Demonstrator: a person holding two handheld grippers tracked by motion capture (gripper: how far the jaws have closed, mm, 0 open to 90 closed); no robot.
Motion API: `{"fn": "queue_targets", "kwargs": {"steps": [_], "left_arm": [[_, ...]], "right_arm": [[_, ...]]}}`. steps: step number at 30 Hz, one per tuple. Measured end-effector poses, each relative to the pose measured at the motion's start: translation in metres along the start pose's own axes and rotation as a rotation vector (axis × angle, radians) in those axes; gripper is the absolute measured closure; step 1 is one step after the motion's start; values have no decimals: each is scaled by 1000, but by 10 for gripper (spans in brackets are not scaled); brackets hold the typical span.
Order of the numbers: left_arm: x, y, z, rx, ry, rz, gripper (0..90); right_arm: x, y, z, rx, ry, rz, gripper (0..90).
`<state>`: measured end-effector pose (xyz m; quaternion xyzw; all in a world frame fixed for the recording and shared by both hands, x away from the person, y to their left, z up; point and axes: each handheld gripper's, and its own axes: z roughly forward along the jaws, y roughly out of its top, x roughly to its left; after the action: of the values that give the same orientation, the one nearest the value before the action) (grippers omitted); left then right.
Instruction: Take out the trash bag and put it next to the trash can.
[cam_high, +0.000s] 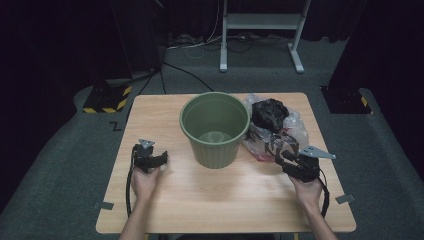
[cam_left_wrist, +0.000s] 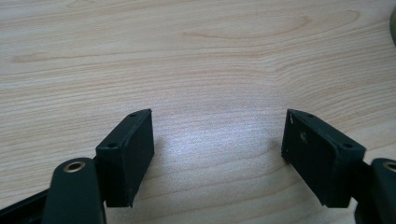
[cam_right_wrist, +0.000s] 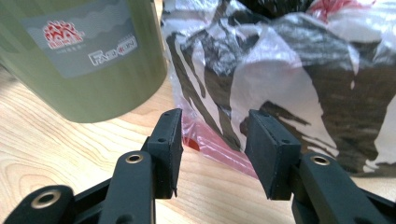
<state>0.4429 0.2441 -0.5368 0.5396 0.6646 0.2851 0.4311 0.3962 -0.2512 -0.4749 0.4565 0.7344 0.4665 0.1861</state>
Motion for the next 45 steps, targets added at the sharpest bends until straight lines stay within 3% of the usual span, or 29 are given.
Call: {"fn": "queue_targets", "kwargs": {"steps": [25, 45], "left_arm": [[0, 0, 0, 0, 0, 0, 252], [0, 0, 0, 0, 0, 0, 252]], "right_arm": [[-10, -17, 28, 89, -58, -6, 555], [-21, -26, 43, 154, -159, -22, 538]]}}
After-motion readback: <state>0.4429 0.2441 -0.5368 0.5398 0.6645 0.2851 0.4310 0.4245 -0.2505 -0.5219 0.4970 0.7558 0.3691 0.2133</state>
